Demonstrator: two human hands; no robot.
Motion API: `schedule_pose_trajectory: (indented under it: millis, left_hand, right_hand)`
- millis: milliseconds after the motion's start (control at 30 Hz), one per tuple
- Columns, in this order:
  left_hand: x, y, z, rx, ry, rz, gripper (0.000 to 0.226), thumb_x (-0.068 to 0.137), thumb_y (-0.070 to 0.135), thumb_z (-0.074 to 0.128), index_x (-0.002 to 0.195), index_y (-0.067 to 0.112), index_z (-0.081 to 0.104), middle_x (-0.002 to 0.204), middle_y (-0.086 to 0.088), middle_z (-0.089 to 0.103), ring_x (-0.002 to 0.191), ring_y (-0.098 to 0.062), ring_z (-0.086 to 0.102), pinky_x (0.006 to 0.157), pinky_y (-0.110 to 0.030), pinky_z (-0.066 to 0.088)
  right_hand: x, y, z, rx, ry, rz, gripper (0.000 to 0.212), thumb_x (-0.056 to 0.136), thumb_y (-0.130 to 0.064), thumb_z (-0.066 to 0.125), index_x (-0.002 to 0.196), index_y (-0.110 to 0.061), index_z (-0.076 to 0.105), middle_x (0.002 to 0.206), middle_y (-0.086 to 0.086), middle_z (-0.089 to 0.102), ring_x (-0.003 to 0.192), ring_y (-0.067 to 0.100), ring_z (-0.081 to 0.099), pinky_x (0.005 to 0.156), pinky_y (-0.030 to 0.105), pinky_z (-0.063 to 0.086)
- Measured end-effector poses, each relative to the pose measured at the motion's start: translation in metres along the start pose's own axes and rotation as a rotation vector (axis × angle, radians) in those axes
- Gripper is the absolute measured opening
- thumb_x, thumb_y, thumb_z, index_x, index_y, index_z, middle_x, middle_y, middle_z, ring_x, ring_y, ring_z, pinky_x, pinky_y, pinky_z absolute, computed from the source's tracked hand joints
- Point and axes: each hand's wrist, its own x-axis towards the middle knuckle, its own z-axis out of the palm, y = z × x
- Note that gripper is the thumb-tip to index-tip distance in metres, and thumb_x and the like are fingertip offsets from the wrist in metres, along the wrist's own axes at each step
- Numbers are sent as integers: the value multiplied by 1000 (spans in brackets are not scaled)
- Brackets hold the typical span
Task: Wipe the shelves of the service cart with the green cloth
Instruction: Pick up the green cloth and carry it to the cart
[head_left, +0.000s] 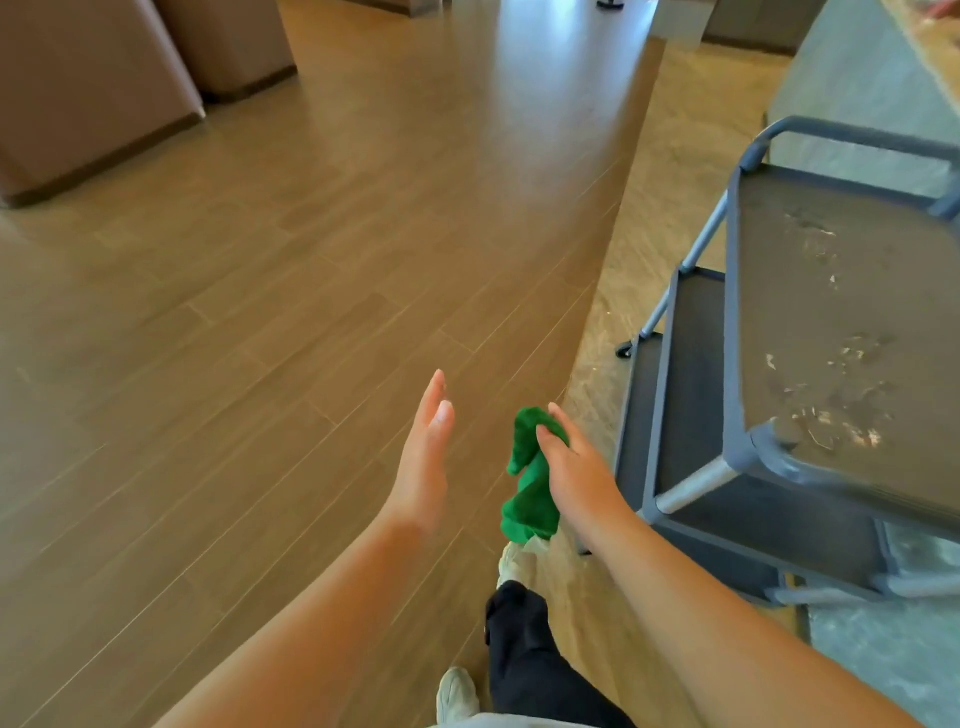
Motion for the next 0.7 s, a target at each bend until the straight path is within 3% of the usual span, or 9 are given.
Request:
schedule_pose_trajectory:
  millis: [100,267,700]
  left_hand:
    - [41,6,4,51,-10,0,97,70,80,45,155,39,23,162,19,23,145,3,24,114,-31,19]
    - [129,25,11,18,-38,-13,83,73,85,34,148,49,35,157,24,31,144,6,25,122,-39,14]
    - [336,76,44,25,-92,-13,86,72,85,27,148,45,35,158,17,33,144,3,27,125,-44,10]
  right_hand:
    - [40,-14,-4,18,-6,-10,50,102,-48,41,150,-49,30,161,-9,30,147,18,30,119,53,28]
    - [118,-58,-21,40,10,-39,48,105,-42,40,153,-43,30,161,-7,30,148,19,29,120,51,26]
    - [292,-163,-67,22,77,-62,48,106,-39,39,154,-39,30,161,-3,30,147,20,30,120,49,25]
